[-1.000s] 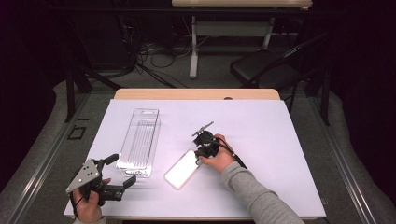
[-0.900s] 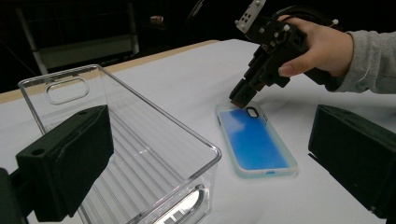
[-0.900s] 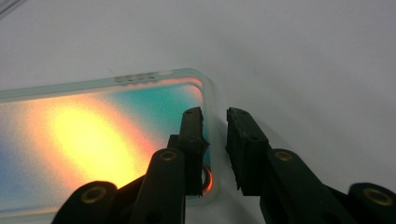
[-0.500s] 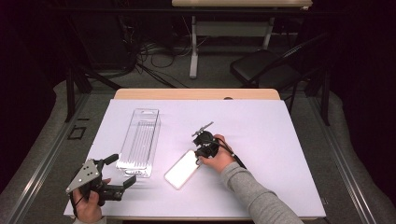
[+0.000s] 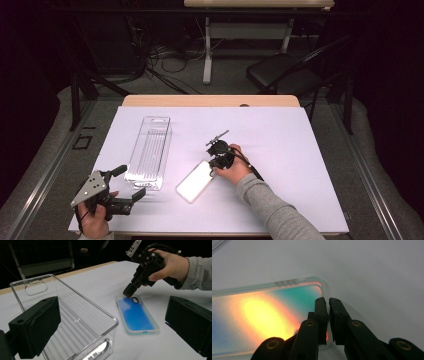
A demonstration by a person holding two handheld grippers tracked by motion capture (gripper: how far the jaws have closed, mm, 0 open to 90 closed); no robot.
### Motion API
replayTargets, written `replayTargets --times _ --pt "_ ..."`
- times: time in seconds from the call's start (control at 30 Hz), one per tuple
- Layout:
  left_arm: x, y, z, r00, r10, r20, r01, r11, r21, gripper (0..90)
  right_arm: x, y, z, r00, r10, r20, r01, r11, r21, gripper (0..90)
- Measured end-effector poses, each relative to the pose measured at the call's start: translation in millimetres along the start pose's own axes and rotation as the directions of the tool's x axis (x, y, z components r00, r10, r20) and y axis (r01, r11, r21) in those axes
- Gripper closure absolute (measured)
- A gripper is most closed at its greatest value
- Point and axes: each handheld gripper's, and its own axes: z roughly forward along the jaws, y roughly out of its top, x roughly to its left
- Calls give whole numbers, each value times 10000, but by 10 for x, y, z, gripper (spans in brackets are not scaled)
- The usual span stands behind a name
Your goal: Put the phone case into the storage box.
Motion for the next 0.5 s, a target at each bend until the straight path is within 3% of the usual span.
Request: replayTargets --times 0.5 --pt "0 -1 3 10000 -11 2 11 10000 5 3 -22 1 -4 9999 114 -128 -113 9999 22 859"
